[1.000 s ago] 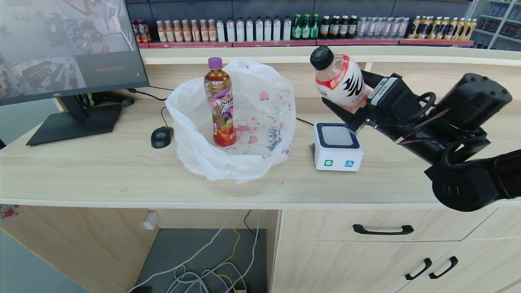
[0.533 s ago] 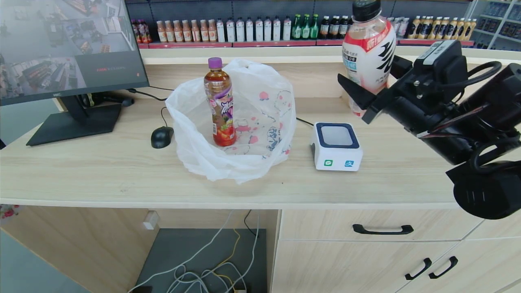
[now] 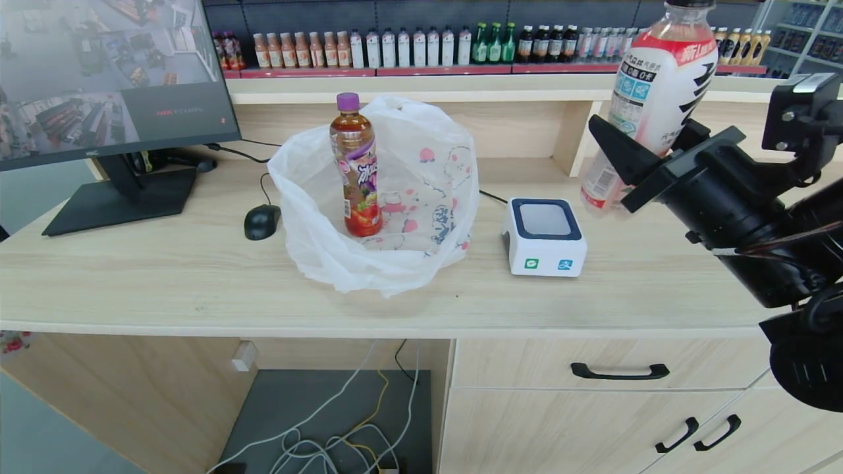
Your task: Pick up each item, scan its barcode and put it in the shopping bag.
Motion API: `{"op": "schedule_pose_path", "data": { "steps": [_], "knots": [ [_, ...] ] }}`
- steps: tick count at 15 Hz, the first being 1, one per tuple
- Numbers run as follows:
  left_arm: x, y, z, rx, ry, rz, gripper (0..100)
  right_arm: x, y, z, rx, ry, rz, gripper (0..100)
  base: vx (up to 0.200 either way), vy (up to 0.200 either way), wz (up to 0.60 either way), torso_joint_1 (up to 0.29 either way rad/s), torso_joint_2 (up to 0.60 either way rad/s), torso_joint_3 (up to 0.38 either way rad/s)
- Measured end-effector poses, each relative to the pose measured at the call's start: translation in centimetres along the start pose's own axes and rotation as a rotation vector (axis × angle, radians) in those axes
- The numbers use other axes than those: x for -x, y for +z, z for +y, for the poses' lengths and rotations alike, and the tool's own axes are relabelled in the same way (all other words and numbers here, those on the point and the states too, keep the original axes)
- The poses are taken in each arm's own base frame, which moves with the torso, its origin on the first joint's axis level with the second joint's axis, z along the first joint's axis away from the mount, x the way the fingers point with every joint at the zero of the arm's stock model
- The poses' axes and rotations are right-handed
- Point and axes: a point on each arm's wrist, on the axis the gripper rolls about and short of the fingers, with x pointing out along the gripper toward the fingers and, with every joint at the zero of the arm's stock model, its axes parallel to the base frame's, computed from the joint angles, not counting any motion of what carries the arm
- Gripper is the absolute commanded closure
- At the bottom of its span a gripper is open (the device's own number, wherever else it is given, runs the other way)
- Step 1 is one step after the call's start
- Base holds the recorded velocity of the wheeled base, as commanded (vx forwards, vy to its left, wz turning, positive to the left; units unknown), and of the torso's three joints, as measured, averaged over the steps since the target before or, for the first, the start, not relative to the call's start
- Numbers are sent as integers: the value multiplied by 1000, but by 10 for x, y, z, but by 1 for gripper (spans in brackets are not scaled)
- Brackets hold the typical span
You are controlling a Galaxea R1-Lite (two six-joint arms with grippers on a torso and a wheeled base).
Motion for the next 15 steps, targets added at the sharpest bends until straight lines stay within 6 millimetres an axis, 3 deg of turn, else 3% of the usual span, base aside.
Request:
{"op": "schedule_pose_path", "data": {
  "steps": [2,4,7,9,15],
  "knots": [
    [0,0,0,-3,0,0,0,11,0,1,-30,-18,32,100,0,0,0,0,0,0],
    [0,0,0,-1,0,0,0,21,1,1,-34,-148,67,100,0,0,0,0,0,0],
    [0,0,0,1,0,0,0,27,6,20,-74,-216,89,100,0,0,0,0,0,0],
    [0,0,0,2,1,0,0,24,7,31,-99,-227,90,100,0,0,0,0,0,0],
    [0,0,0,4,0,0,0,5,0,36,-122,-210,63,100,0,200,0,-1,5,3]
  ]
}}
